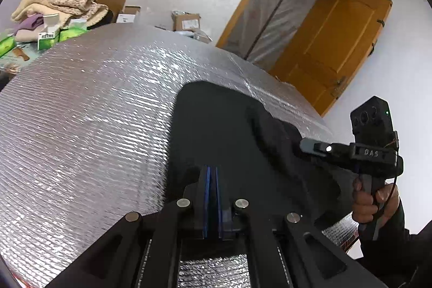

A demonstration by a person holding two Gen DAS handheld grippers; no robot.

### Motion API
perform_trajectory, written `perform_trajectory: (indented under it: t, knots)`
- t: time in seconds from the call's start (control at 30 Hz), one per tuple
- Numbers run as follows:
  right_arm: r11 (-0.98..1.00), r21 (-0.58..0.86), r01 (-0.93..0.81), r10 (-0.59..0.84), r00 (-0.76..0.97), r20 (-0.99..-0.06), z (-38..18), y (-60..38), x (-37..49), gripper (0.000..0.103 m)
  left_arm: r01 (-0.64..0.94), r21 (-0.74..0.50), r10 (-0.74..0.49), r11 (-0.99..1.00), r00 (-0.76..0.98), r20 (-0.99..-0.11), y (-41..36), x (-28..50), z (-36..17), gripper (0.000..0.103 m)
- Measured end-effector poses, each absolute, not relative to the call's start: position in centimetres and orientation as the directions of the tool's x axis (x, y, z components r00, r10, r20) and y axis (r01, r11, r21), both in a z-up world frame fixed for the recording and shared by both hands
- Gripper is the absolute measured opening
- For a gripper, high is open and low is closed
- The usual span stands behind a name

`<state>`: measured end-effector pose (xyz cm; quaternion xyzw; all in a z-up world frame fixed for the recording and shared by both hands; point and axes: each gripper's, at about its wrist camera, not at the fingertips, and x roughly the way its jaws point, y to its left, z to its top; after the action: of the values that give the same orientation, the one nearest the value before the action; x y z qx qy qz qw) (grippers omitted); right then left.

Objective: Fold clothes

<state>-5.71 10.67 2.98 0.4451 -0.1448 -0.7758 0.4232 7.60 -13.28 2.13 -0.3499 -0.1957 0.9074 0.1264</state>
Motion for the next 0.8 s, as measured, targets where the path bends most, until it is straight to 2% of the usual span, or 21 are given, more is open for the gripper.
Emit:
perform_trajectory:
  t: [0.1,0.2,0.23,0.27,0.33,0.8]
  knots:
    - [-0.650,0.573,0.500,-0.745,-0.270,-0.610,1.5,13.0,-5.2,0.005,-0.078,-0.447,0.365,-0.891,-0.708,-0.605,-13.4,7.6,1.3,0.003]
    - [-0.659,0.593,0.463,-0.746,-0.305,-0.591,1.4,15.1,-4.9,0.005,-0.072,-0.465,0.373,-0.882,-0.709,-0.598,-14.1,8.0,0.9,0.003]
    - [-0.662,0.599,0.451,-0.746,-0.317,-0.586,1.4,15.8,-4.8,0.006,-0.074,-0.458,0.369,-0.886,-0.709,-0.600,-14.1,8.0,1.0,0.003]
    - [-0.672,0.598,0.437,-0.738,-0.332,-0.587,1.5,16.3,-4.6,0.015,-0.075,-0.452,0.366,-0.889,-0.709,-0.603,-14.0,7.9,1.1,0.003]
    - [-0.690,0.596,0.411,-0.723,-0.359,-0.590,1.7,17.3,-4.4,0.023,-0.080,-0.443,0.364,-0.893,-0.707,-0.606,-13.5,7.9,1.3,0.003]
    - [-0.635,0.653,0.413,-0.772,-0.303,-0.559,1.2,15.8,-4.7,0.023,-0.087,-0.428,0.360,-0.899,-0.702,-0.614,-12.8,7.8,1.1,0.003]
